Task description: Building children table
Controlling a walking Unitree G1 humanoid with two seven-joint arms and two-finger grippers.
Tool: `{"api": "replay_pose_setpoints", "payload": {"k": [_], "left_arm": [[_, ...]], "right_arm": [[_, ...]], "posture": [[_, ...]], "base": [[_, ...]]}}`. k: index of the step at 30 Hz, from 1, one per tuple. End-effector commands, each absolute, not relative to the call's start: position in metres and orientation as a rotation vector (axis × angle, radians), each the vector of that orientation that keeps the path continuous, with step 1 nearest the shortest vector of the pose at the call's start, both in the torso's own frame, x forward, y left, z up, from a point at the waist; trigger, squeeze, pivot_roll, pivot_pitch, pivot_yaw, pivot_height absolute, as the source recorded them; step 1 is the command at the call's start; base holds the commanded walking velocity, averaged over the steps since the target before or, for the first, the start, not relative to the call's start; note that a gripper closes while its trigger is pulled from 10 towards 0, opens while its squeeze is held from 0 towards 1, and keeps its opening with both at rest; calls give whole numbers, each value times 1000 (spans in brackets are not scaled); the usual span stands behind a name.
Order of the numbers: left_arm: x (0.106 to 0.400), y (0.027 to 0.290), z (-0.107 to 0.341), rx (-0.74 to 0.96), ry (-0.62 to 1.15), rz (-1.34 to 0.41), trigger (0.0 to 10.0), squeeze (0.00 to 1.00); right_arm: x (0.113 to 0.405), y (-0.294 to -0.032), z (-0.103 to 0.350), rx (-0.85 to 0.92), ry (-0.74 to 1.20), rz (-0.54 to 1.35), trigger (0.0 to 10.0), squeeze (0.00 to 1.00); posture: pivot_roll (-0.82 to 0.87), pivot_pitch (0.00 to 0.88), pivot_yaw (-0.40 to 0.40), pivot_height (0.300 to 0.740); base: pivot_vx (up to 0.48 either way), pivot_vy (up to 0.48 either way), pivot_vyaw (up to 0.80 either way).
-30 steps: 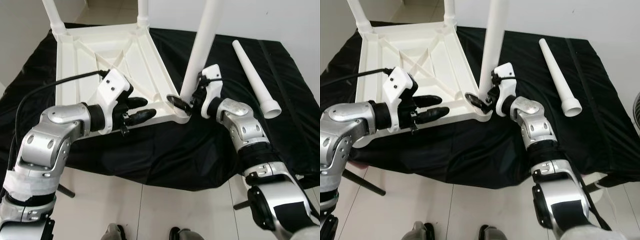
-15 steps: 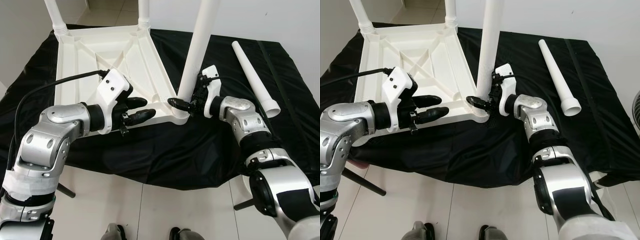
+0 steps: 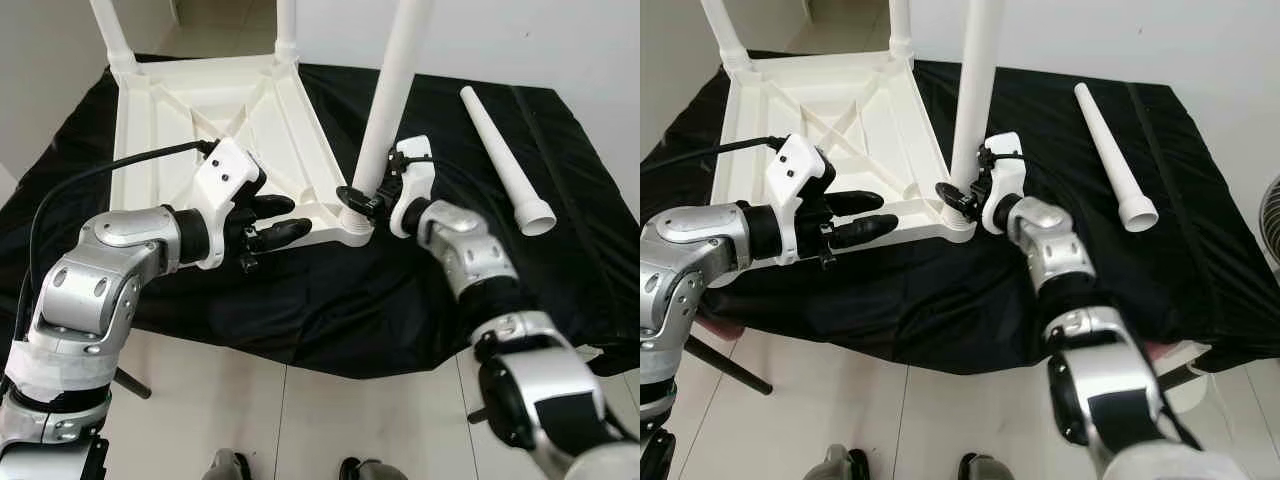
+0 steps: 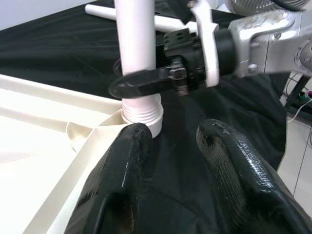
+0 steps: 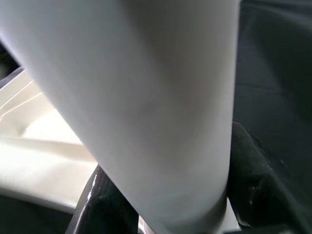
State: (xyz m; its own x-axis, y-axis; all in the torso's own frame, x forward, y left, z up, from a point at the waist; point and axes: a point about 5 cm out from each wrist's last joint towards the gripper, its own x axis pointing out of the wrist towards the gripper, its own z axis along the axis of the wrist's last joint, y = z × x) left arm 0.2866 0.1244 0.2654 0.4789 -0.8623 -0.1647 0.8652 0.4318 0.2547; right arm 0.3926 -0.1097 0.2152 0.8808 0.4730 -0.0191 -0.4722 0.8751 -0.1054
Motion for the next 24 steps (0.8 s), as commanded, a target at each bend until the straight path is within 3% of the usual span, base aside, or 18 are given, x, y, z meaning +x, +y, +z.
{"api": "replay_pose_setpoints", "payload": {"k": [1,11,16,17,18,19,20,21,24], "left_arm": [[288,124,266,322,-5,-1009,10000,0],[288,122,266,319,-6,-1018,10000,0],[288,122,265,317,-7,-1017,10000,0],[288,123,265,317,-8,-1016,10000,0],[288,123,265,317,-8,-1016,10000,0],[288,123,265,317,-7,-1013,10000,0],[287,123,265,317,-7,-1011,10000,0],[287,124,265,316,-6,-1009,10000,0],[287,124,264,316,-6,-1008,10000,0]], "right_arm": [[390,-129,180,-74,146,289,0,0],[378,-120,175,81,145,-43,0,0],[375,-111,182,74,122,-82,0,0],[375,-105,186,50,95,-33,9216,0],[375,-105,186,50,95,-33,9216,0],[374,-101,189,28,74,-2,10000,0],[373,-96,192,19,47,75,10000,227],[372,-94,193,21,37,114,10000,1000],[371,-92,197,21,8,157,10000,1000]], "posture": [[15,190,12,740],[6,189,14,740],[7,188,9,740],[9,189,7,740],[9,189,7,740],[10,189,4,740],[10,188,1,740],[10,188,1,740],[10,188,1,740]], "base": [[0,0,0],[0,0,0],[0,0,0],[0,0,0],[0,0,0],[0,0,0],[0,0,0],[0,0,0],[0,0,0]]}}
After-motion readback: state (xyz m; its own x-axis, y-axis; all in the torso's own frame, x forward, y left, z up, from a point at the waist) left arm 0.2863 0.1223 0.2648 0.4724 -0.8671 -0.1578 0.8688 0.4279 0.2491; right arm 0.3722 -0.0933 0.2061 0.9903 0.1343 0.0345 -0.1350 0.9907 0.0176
